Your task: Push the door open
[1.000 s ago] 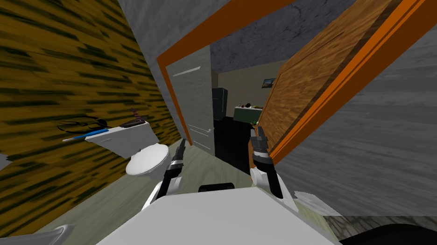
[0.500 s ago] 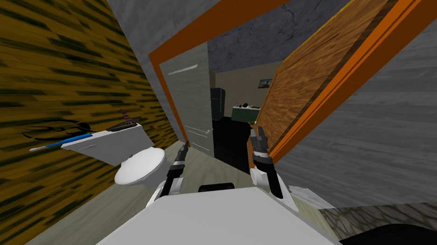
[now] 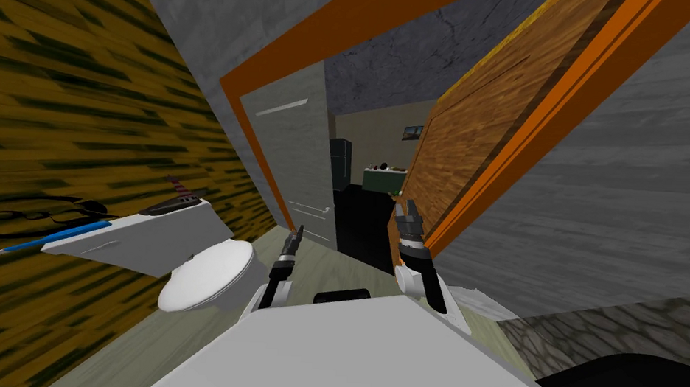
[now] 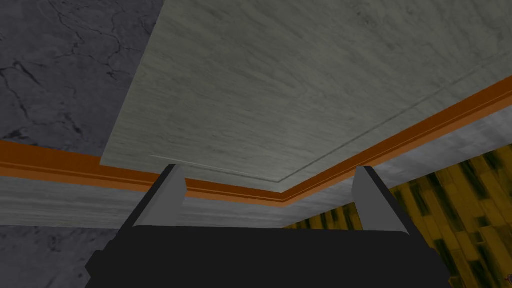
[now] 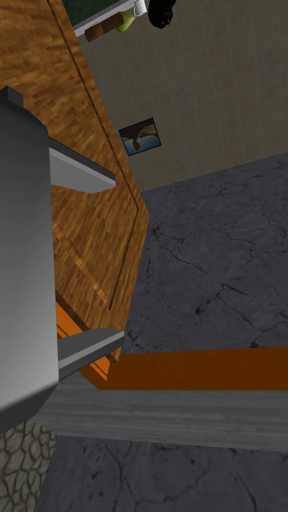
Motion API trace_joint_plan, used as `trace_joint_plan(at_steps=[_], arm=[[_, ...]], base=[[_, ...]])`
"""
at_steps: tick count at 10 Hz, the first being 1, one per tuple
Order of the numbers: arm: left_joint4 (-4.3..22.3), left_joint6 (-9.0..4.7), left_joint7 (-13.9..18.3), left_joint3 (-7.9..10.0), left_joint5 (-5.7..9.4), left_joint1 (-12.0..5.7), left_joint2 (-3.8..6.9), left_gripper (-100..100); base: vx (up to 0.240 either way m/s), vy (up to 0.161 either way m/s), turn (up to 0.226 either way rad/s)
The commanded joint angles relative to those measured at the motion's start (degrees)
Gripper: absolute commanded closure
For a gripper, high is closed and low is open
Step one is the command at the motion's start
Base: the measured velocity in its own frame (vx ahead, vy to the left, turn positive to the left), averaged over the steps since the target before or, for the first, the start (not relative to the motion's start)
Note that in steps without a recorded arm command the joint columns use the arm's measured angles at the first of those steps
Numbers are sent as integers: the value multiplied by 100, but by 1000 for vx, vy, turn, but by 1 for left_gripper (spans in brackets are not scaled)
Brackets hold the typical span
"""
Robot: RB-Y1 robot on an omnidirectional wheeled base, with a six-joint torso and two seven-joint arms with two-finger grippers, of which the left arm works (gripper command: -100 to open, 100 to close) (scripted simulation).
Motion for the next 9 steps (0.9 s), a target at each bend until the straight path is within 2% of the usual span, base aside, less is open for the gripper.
trace_joint_plan(at_steps=[1,3,4,7,8,9], arm=[[168,-72,-173,-2,-44,-16,9,-100],[590,-189,-545,-4,-190,-151,23,-100],[590,-189,-579,-4,-190,-151,23,-100],[1137,-361,-1113,-6,-404,-348,35,-100],[1205,-361,-1171,-6,-404,-348,35,-100],[1400,-415,-1359,-6,-472,-411,35,-100]], base=[[54,39,-54],[59,51,-114],[45,44,-44],[59,63,-120],[47,57,-50],[48,38,-78]])
